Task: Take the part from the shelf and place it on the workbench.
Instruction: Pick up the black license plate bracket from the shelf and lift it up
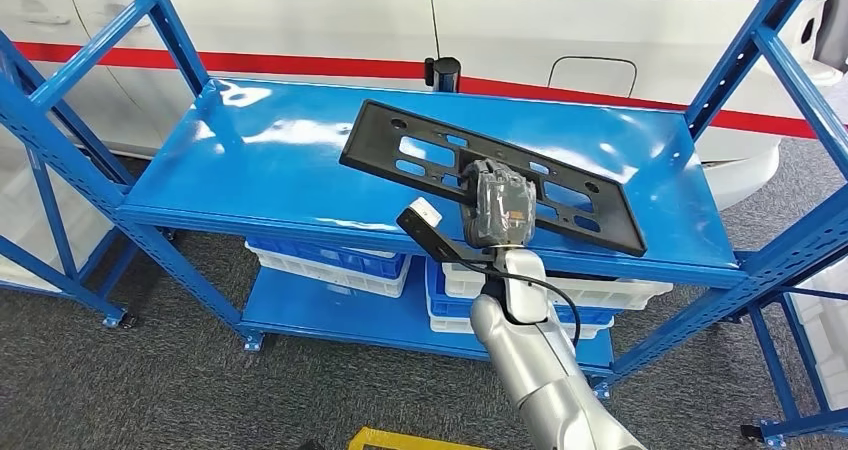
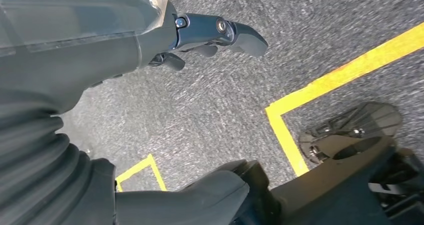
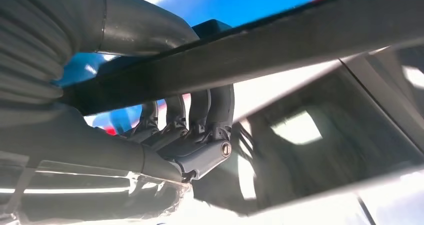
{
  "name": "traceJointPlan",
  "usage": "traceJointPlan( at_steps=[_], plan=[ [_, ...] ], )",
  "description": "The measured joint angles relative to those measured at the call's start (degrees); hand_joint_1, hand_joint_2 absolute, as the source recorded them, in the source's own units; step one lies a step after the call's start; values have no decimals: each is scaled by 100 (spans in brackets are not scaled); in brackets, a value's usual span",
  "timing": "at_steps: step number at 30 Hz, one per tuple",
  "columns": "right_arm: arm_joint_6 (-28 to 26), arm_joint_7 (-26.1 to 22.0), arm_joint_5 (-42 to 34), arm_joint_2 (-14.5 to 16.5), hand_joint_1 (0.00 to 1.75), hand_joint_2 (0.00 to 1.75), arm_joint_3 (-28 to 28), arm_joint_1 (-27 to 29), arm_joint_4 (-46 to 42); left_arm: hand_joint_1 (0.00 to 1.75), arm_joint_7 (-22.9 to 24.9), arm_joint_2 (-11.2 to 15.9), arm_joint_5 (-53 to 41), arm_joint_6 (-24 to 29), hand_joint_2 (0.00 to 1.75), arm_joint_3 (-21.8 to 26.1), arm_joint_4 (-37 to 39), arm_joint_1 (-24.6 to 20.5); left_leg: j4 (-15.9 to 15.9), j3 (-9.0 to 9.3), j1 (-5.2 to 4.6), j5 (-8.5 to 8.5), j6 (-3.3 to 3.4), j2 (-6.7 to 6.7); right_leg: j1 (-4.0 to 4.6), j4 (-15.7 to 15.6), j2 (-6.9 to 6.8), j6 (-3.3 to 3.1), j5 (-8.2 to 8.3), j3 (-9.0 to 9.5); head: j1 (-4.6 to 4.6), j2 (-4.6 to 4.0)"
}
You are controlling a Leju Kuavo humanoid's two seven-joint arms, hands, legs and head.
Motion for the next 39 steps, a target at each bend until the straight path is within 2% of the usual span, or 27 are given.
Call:
traceJointPlan(
  at_steps=[3, 8, 17, 21, 23, 25, 28, 29, 30, 31, 33, 34, 35, 37, 39],
  plan=[
    [-15, -296, -12, -60, 175, 175, -28, 380, -877, 0, -118, -1, -26, -33, 175, 20, 0, -9, 0, -7, 0, 0, 0, 1, 0, 0, 0, 0, 0, -8, 0, 0],
    [-16, -453, -128, -145, 175, 175, -43, 855, -1922, 0, -228, -2, -114, -58, 175, 28, 0, -27, 0, -11, 0, 0, 0, 2, 0, -1, 1, 0, 0, -12, 0, 0],
    [-16, -730, -301, -294, 175, 175, -84, 1317, -2908, 0, -315, -1, -137, -123, 175, 28, 1, -42, 11, -16, -3, -4, 5, 0, -15, -3, 1, 5, 4, -10, -1, 0],
    [-16, -979, -371, -322, 175, 175, -141, 1517, -3248, 0, -353, 6, -161, -126, 175, 28, 0, -46, 48, -52, -8, -14, 28, -5, -55, -13, 2, 29, 19, -15, -3, 0],
    [-16, -1138, -424, -323, 175, 175, -181, 1633, -3475, 0, -373, 4, -173, -128, 175, 28, 1, -49, -10, -35, 8, 20, 70, -1, -49, -15, 0, 53, 20, -22, -4, 0],
    [-18, -1299, -517, -325, 175, 175, -233, 1752, -3727, 0, -396, -3, -188, -131, 175, 28, 1, -57, -105, 5, 46, 78, 131, 12, -34, 207, -5, 54, -94, -150, 3, 0],
    [-20, -1493, -646, -337, 175, 175, -323, 1937, -4031, 0, -409, -8, -203, -142, 175, 28, 2, -63, -140, 9, 67, 102, 157, 25, -42, 1289, -10, 33, -485, -733, 8, 0],
    [-20, -1543, -691, -342, 175, 175, -351, 2001, -4099, 0, -411, -8, -208, -144, 175, 28, 2, -62, -138, 7, 71, 99, 152, 26, -54, 1565, -10, 57, -539, -896, 5, 0],
    [-20, -1615, -760, -346, 175, 175, -378, 2070, -4174, 0, -415, -10, -212, -145, 175, 28, 2, -62, -131, 8, 79, 93, 141, 22, -70, 1623, -11, 105, -497, -953, 5, 0],
    [-20, -1724, -850, -349, 175, 175, -405, 2144, -4268, 0, -421, -12, -216, -144, 175, 28, 2, -61, -118, 10, 95, 81, 122, 13, -93, 1449, -13, 169, -367, -897, 6, 0],
    [-20, -1997, -1055, -351, 175, 175, -457, 2297, -4507, 0, -448, -14, -217, -141, 175, 28, 2, -61, -47, 1, 121, 28, 39, -10, -143, 703, -14, 303, -27, -574, 9, 0],
    [-20, -2138, -1152, -347, 175, 175, -484, 2378, -4642, 0, -466, -13, -218, -138, 175, 28, 2, -61, 5, -18, 125, -7, -15, -20, -154, 402, 2, 309, 83, -438, 8, 0],
    [-21, -2266, -1245, -340, 175, 175, -515, 2474, -4779, 0, -485, -10, -218, -134, 175, 28, 2, -60, 44, -41, 122, -32, -66, -27, -152, 231, 18, 281, 133, -362, 6, 0],
    [-22, -2487, -1419, -316, 175, 175, -598, 2684, -5044, 0, -516, -7, -219, -126, 175, 28, 2, -46, 65, -73, 126, -40, -133, -40, -122, 202, 46, 154, 140, -357, 1, 0],
    [-24, -2639, -1532, -285, 175, 175, -681, 2856, -5262, 0, -534, -5, -221, -125, 175, 28, 2, -30, 110, -96, 153, -86, -178, -5, -118, 203, 44, 59, 154, -365, -1, 0]
  ],
)
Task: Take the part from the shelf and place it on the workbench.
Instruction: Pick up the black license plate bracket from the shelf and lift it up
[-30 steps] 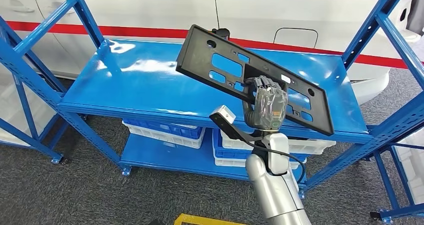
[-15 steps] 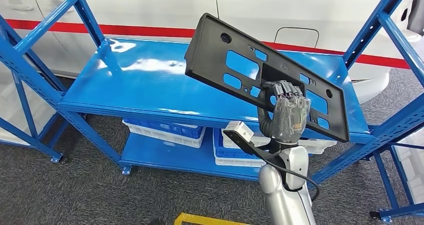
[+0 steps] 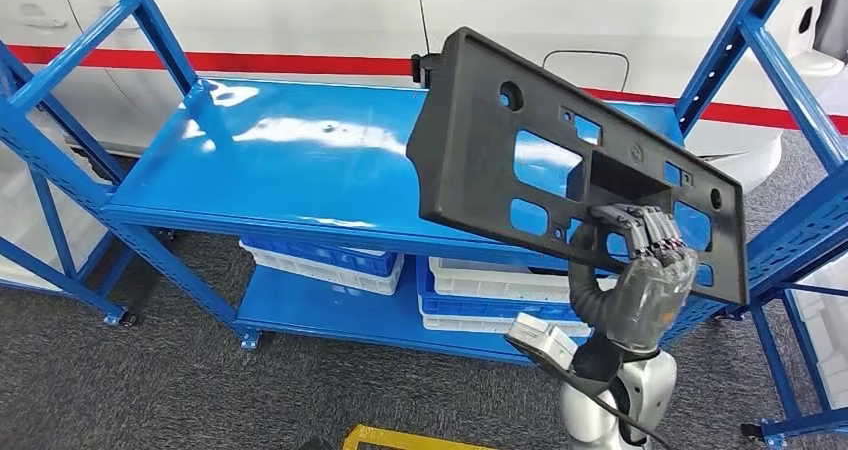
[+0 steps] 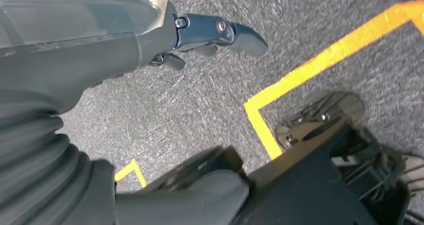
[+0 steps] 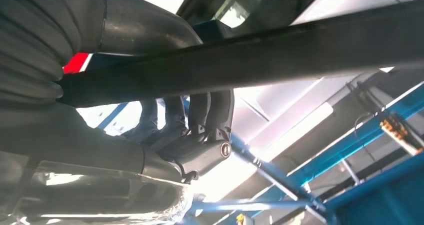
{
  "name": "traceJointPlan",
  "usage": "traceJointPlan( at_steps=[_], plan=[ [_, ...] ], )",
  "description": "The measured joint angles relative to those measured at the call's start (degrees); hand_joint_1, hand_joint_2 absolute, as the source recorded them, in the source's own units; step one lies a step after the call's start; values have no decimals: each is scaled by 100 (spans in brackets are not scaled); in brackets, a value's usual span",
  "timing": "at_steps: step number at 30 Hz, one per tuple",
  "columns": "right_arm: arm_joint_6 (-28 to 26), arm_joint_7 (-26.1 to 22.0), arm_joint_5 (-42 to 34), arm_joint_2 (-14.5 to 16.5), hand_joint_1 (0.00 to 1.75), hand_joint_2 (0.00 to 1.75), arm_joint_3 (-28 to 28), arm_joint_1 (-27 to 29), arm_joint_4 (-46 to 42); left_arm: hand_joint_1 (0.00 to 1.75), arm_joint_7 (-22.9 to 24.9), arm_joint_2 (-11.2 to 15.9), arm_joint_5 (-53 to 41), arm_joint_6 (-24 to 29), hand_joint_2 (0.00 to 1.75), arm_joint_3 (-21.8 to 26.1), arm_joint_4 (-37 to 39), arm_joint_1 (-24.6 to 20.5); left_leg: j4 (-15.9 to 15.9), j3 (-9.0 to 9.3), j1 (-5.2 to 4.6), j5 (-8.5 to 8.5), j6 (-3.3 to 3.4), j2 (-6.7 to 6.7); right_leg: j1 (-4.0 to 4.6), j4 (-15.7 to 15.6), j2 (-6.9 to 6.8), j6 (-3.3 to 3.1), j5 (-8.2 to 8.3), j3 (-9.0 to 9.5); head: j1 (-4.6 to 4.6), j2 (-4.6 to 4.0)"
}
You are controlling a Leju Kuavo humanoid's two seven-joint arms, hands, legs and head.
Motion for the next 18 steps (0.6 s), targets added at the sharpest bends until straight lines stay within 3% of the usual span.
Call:
traceJointPlan(
  at_steps=[2, 4, 6, 7, 9, 11, 15, 16, 18],
  plan=[
    [-1, -154, -67, 42, 175, 175, -73, 137, -194, 0, -19, 1, -5, -3, 175, 0, 0, 2, 391, -169, 14, -254, -36, 69, -2, -11, -8, -81, 12, 0, -8, 0],
    [-1, -331, -144, 86, 175, 175, -159, 292, -370, 0, -37, 1, -11, -22, 175, 0, 0, 8, 1142, -521, 13, -615, -53, 96, 29, -11, -29, -129, 12, -9, -13, 0],
    [-1, -456, -221, 113, 175, 175, -255, 444, -516, 0, -43, 1, -20, -44, 175, 0, 0, 27, 1590, -740, 10, -723, -34, 97, 68, -10, -47, -150, 16, -15, -11, 0],
    [-1, -489, -251, 125, 175, 175, -296, 503, -580, 0, -45, 1, -25, -49, 175, 0, 0, 35, 1495, -692, 5, -617, -2, 96, 87, -10, -50, -155, 19, -15, -11, 0],
    [-1, -518, -274, 158, 175, 175, -355, 575, -692, 0, -46, 6, -30, -51, 175, 0, -1, 38, 786, -324, -34, -259, 115, 103, 113, -12, -49, -165, 29, -7, -10, 0],
    [-1, -538, -283, 188, 175, 175, -393, 611, -779, 0, -48, 17, -32, -51, 175, 0, -2, 25, 175, -14, -97, -60, 214, 144, 138, -11, -56, -163, 41, -8, -10, 0],
    [-1, -552, -290, 214, 175, 175, -449, 644, -874, 0, -53, 25, -33, -51, 175, 0, -2, 25, -35, 45, -138, 41, 264, 166, 139, -5, -88, -79, 66, -40, -11, 0],
    [-1, -552, -290, 219, 175, 175, -459, 648, -894, 0, -54, 22, -34, -51, 175, 0, -2, 25, -78, 46, -124, 89, 284, 167, 143, 90, -88, -66, 3, -92, -8, 0],
    [-1, -553, -291, 220, 175, 175, -478, 660, -922, 0, -56, 7, -36, -51, 175, 0, -2, 24, -127, 23, -105, 156, 311, 178, 140, 620, -82, -82, -292, -337, 3, 0]
  ],
)
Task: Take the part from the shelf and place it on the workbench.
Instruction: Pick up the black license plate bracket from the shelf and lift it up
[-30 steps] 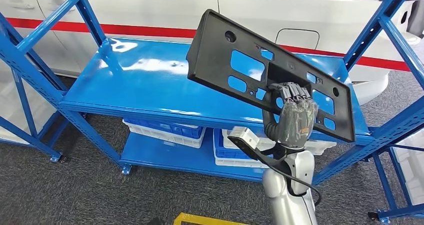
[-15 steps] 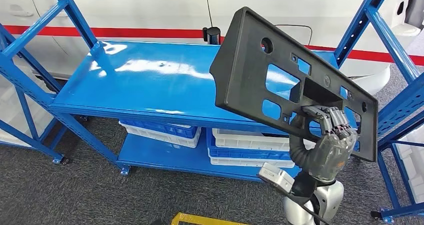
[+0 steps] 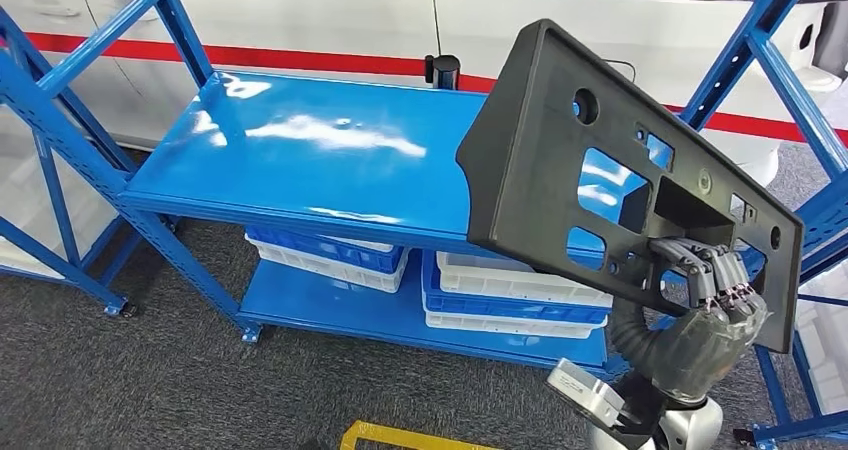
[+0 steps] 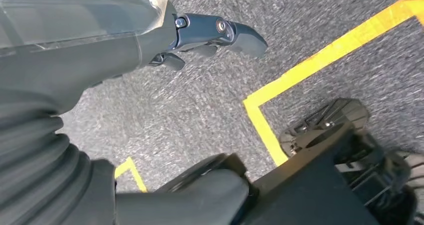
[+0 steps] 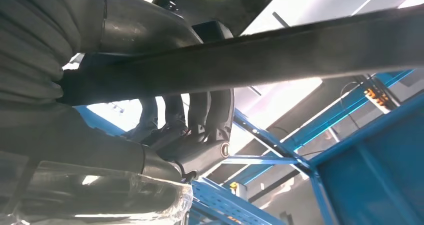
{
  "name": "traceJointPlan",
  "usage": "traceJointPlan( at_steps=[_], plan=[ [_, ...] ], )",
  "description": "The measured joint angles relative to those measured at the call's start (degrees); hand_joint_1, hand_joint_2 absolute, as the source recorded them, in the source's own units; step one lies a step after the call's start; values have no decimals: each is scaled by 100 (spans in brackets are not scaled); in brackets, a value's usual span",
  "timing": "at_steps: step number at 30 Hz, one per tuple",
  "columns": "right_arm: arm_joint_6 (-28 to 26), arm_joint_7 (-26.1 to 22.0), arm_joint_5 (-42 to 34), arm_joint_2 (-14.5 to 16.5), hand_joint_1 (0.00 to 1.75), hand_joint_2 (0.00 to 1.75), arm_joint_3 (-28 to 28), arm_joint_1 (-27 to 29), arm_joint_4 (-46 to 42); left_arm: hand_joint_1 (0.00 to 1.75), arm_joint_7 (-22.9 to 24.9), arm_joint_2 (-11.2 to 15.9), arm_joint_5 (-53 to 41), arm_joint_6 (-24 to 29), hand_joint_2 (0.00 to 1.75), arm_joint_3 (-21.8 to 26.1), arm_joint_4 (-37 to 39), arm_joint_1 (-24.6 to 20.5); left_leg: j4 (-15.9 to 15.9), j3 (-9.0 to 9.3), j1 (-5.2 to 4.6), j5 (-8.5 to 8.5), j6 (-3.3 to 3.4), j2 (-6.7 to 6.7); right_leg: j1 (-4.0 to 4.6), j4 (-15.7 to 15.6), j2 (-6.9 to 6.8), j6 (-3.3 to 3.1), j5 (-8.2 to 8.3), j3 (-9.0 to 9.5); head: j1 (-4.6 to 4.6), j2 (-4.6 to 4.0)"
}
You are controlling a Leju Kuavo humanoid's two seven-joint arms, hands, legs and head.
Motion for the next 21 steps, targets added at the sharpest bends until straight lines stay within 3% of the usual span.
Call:
traceJointPlan(
  at_steps=[2, 3, 4, 5, 7, 9, 12, 13, 15, 17, 18, 19, 21],
  plan=[
    [0, -5, -2, -5, 175, 175, -18, 26, -8, 0, -1, -6, -2, -2, 175, 0, 0, 6, 2, -51, 0, 30, 12, 2, -8, 711, 3, 1, -315, -297, 4, 0],
    [0, -20, -9, -8, 175, 175, -32, 40, -8, 0, -1, -7, -2, -9, 175, 0, 0, 10, 5, -70, 0, 43, 8, 2, -15, 881, 2, 31, -369, -351, 3, 0],
    [0, -49, -29, -9, 175, 175, -51, 55, -10, 0, -1, -8, 1, -20, 175, 1, 0, 13, 8, -83, 2, 53, 1, -1, -25, 829, 2, 80, -333, -288, 4, 0],
    [0, -100, -68, -10, 175, 175, -77, 71, -15, 0, -2, -9, 10, -31, 175, 1, 0, 15, 16, -90, 6, 60, -9, -8, -41, 542, 1, 138, -217, -108, 4, 0],
    [0, -247, -219, -10, 175, 175, -142, 109, -32, 0, -5, -9, 59, -31, 175, 3, 0, 14, 57, -105, 0, 51, -49, -25, -71, -276, 2, 211, 32, 354, 5, 0],
    [-1, -381, -402, -12, 175, 175, -208, 140, -43, 0, -9, -5, 141, 1, 175, 13, 0, 15, 98, -133, -22, 43, -109, -34, -68, -687, 10, 164, 136, 562, 2, 0],
    [-1, -369, -505, -29, 175, 175, -263, 120, -27, 0, -11, 4, 280, 72, 175, 59, 0, 23, 118, -164, -6, 49, -193, -40, -71, -703, 22, 44, 181, 549, -1, 0],
    [-1, -330, -500, -36, 175, 175, -267, 91, -14, 0, -12, 8, 319, 99, 175, 88, 0, 26, 203, -202, 9, -22, -222, -43, -87, -709, 21, 5, 198, 547, -7, 0],
    [0, -246, -484, -51, 175, 175, -251, 31, 20, 0, -16, 14, 380, 143, 175, 150, 0, 30, 697, -416, 35, -352, -283, -51, -106, -718, 12, -61, 227, 529, -26, 0],
    [0, -168, -484, -77, 175, 175, -217, -1, 65, 0, -22, 20, 432, 175, 175, 200, 1, 44, 1438, -744, 51, -715, -328, -53, -99, -717, -2, -98, 246, 496, -38, 0],
    [0, -130, -493, -92, 175, 175, -192, -12, 93, 0, -23, 23, 453, 184, 175, 228, 1, 55, 1667, -842, 56, -779, -338, -53, -96, -716, -7, -105, 254, 480, -39, 0],
    [0, -94, -509, -108, 175, 175, -162, -27, 124, 0, -25, 26, 478, 190, 175, 257, 2, 65, 1688, -836, 59, -733, -337, -53, -96, -716, -9, -108, 262, 470, -39, 0],
    [0, -28, -555, -142, 175, 175, -87, -87, 189, 0, -28, 29, 514, 206, 175, 309, 2, 73, 1106, -501, 62, -399, -307, -53, -98, -715, -8, -99, 276, 464, -40, 0]
  ],
)
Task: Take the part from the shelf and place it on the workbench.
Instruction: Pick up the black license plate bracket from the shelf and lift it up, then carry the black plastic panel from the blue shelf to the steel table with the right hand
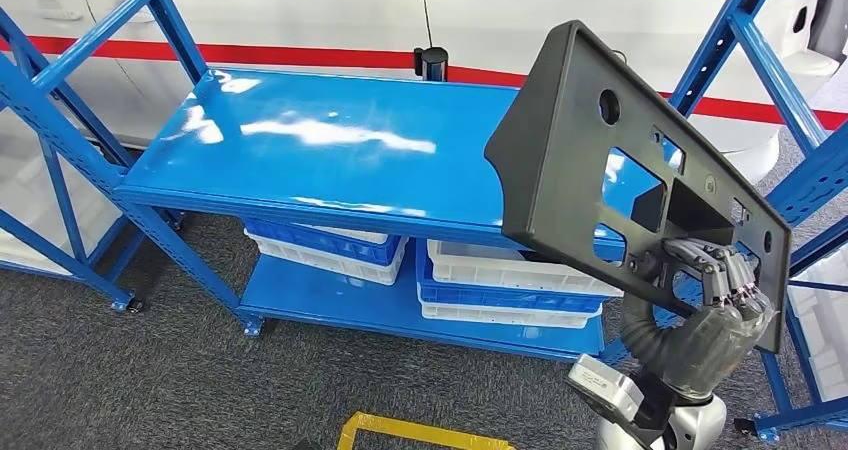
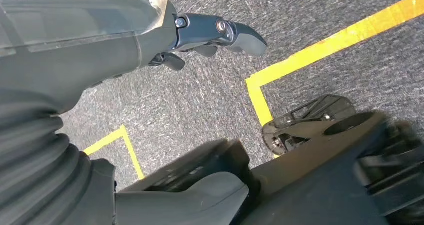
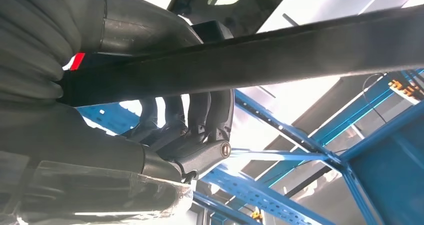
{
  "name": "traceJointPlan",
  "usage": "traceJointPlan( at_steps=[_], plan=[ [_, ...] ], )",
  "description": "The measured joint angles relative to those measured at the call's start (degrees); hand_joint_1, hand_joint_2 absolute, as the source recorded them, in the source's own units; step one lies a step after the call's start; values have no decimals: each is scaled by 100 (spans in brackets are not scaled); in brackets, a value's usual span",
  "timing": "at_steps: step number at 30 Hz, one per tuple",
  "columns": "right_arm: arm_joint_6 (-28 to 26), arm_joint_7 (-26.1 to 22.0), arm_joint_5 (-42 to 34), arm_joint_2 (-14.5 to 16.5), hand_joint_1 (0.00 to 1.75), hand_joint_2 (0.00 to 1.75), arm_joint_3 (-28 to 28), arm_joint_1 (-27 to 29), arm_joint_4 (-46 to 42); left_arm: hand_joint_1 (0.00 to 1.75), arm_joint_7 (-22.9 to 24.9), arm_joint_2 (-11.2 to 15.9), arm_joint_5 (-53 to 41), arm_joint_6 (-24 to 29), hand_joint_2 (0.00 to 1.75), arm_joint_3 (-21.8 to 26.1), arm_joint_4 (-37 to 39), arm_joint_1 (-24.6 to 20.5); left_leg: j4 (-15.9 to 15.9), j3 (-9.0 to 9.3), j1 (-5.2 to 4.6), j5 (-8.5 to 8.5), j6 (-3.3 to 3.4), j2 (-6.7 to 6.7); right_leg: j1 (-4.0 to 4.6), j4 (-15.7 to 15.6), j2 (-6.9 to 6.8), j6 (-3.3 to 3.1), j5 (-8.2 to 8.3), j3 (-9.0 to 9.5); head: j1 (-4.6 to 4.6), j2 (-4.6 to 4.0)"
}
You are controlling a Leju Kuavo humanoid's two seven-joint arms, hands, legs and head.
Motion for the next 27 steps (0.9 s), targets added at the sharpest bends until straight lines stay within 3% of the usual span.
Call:
traceJointPlan(
  at_steps=[2, 3, 7, 8, 10, 12, 13, 14, 16, 17, 19, 21, 23, 24, 26, 27],
  plan=[
    [-1, 53, -42, -32, 175, 175, 78, -92, 63, 0, -7, 6, 31, 24, 175, 36, 0, -11, -732, 391, -14, 253, 49, -3, 20, 5, 3, 32, 18, -9, 4, 0],
    [-1, 75, -58, -49, 175, 175, 116, -141, 99, 0, -10, 9, 41, 34, 175, 53, 0, -16, -920, 479, -29, 297, 72, -5, 32, 9, 2, 55, 31, -21, 5, 0],
    [0, 150, -159, -137, 175, 175, 245, -299, 275, 0, -29, 11, 63, 51, 175, 125, 0, -9, -1049, 461, -59, 399, 206, 1, 52, 40, -8, 167, 35, -99, 8, 0],
    [0, 152, -205, -163, 175, 175, 262, -338, 317, 0, -43, 11, 79, 57, 175, 135, 0, -11, -1086, 449, -50, 446, 256, 9, 60, 167, -8, 168, -61, -166, 15, 0],
    [0, 149, -310, -232, 175, 175, 280, -415, 421, 0, -76, 10, 111, 76, 175, 156, 0, -18, -1118, 394, -51, 516, 318, 23, 63, 782, -5, 122, -423, -429, 24, 0],
    [-1, 144, -404, -297, 175, 175, 287, -462, 540, 0, -98, 13, 135, 88, 175, 189, 0, -17, -1114, 318, -64, 569, 336, 26, 68, 1471, -4, 111, -726, -683, 31, 0],
    [-1, 141, -440, -321, 175, 175, 290, -478, 597, 0, -105, 16, 145, 87, 175, 210, 0, -16, -1111, 283, -69, 595, 334, 24, 70, 1567, -4, 135, -755, -683, 31, 0],
    [-1, 140, -472, -340, 175, 175, 296, -497, 649, 0, -115, 18, 153, 86, 175, 231, 0, -15, -1107, 253, -71, 620, 325, 20, 72, 1434, -4, 174, -698, -567, 34, 0],
    [-1, 139, -527, -368, 175, 175, 324, -555, 738, 0, -142, 20, 164, 85, 175, 257, 0, -16, -1093, 212, -73, 660, 290, 10, 67, 656, -5, 240, -457, -89, 36, 0],
    [0, 139, -556, -378, 175, 175, 345, -585, 776, 0, -158, 22, 167, 85, 175, 267, 0, -19, -1072, 191, -85, 672, 268, 6, 72, 282, -1, 242, -351, 112, 33, 0],
    [-1, 138, -612, -400, 175, 175, 390, -630, 849, 0, -192, 31, 180, 85, 175, 286, 0, -24, -1043, 151, -100, 708, 205, 6, 93, -81, 7, 188, -245, 284, 27, 0],
    [-1, 129, -665, -420, 175, 175, 427, -657, 922, 0, -231, 43, 206, 86, 175, 298, 0, -24, -1041, 121, -87, 749, 133, 3, 92, -85, 10, 103, -179, 261, 26, 0],
    [0, 113, -705, -430, 175, 175, 463, -705, 991, 0, -266, 56, 230, 95, 175, 305, 0, -22, -896, 39, -61, 597, 64, -4, 52, -95, 1, 11, -98, 219, 15, 0],
    [0, 106, -720, -432, 175, 175, 484, -731, 1022, 0, -279, 62, 239, 99, 175, 313, 0, -22, -665, -57, -49, 399, 32, -8, 28, -101, -5, -29, -55, 184, 7, 0],
    [0, 99, -739, -437, 175, 175, 520, -763, 1080, 0, -295, 68, 245, 108, 175, 340, 1, -21, 78, -323, -29, -88, -30, -8, 44, -96, -13, -73, 16, 90, -10, 0],
    [0, 98, -744, -441, 175, 175, 530, -768, 1109, 0, -299, 70, 247, 111, 175, 359, 1, -19, 412, -419, -19, -253, -51, -7, 50, -94, -16, -74, 50, 41, -10, 0]
  ],
)
